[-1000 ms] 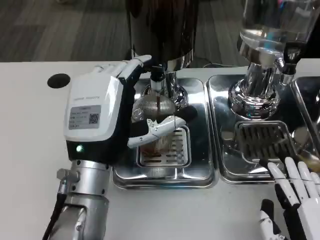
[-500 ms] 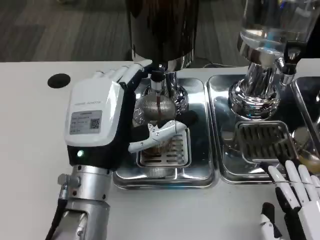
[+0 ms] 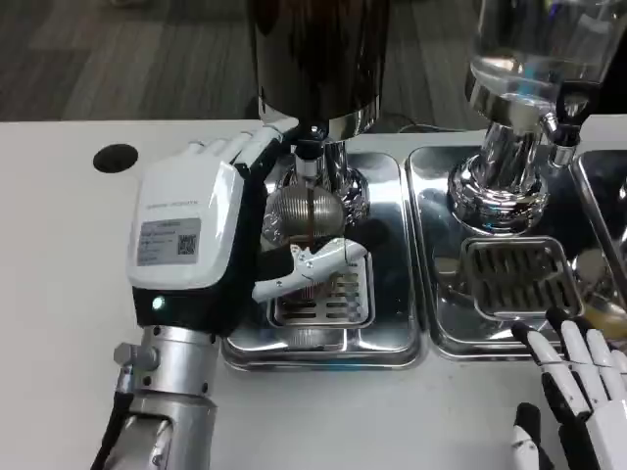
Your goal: Grasp the cup under the faucet to collect the drink, then remove the cup.
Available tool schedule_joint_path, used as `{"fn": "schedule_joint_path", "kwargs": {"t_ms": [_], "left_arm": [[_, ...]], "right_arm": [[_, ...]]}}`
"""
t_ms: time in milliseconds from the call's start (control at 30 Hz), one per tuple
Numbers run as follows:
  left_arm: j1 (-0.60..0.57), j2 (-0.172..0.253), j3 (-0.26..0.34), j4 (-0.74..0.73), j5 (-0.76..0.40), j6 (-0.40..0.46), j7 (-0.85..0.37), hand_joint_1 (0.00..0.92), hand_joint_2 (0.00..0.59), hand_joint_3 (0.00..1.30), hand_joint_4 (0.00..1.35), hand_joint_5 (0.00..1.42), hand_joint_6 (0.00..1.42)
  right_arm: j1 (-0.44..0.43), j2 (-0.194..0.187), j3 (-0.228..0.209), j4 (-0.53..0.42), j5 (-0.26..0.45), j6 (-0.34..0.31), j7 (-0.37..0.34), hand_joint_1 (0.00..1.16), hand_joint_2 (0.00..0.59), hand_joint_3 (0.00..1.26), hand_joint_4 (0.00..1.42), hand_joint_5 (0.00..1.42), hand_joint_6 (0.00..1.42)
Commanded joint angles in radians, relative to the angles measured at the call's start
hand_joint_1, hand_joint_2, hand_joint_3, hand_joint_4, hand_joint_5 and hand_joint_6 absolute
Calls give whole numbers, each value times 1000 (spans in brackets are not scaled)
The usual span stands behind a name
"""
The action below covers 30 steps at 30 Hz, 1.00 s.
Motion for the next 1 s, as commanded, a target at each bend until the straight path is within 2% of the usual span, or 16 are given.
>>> {"fn": "schedule_joint_path", "kwargs": {"t_ms": [33, 333, 500, 1000], "left_arm": [[31, 4, -8, 5, 15, 3, -17, 0, 59, 464, 426, 481, 409], [27, 7, 11, -17, 10, 6, -21, 0, 60, 464, 425, 481, 410], [28, 6, 32, -37, 10, 8, -10, 0, 61, 401, 326, 442, 411], [88, 8, 139, -98, -21, -25, 40, 0, 60, 275, 161, 337, 319]], "right_arm": [[8, -3, -3, -11, -6, -10, -19, 98, 560, 124, 0, 0, 65], [7, 1, -5, -13, 0, -9, -27, 101, 560, 124, 0, 0, 65], [-1, 2, -5, 1, 9, -13, -28, 108, 560, 124, 0, 0, 65], [-2, 4, -20, -1, 23, -22, -34, 126, 557, 124, 0, 0, 65]]}}
